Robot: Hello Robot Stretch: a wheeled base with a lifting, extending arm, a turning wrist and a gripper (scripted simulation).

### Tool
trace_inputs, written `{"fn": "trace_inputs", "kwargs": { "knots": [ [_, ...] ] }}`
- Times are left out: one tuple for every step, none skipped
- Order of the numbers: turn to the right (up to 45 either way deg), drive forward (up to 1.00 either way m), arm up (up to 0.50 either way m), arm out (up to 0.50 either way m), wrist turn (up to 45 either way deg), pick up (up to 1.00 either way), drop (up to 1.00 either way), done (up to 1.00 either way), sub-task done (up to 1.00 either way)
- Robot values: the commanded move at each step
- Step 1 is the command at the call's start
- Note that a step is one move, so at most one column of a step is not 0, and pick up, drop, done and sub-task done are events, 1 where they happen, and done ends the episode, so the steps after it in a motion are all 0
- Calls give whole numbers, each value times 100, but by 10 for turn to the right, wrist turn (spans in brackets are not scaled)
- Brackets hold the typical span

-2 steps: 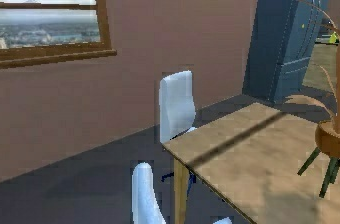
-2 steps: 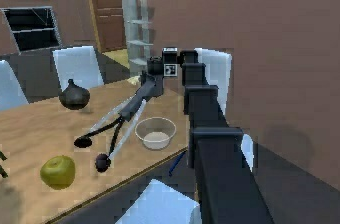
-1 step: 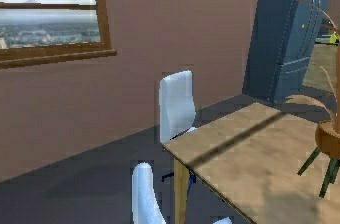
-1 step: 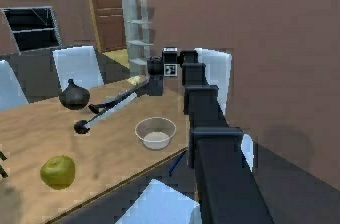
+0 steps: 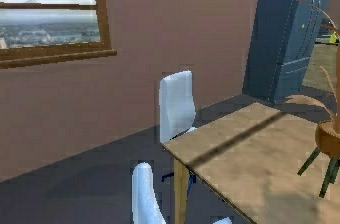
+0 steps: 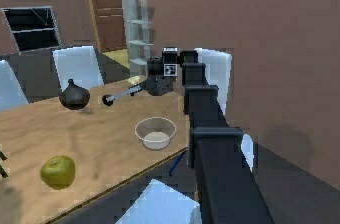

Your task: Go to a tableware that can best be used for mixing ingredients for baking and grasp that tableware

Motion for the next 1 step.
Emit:
{"fn": "trace_inputs", "kwargs": {
  "knots": [
    [0, 0, 0, 0, 420, 0, 0, 0, 0]
  ]
}}
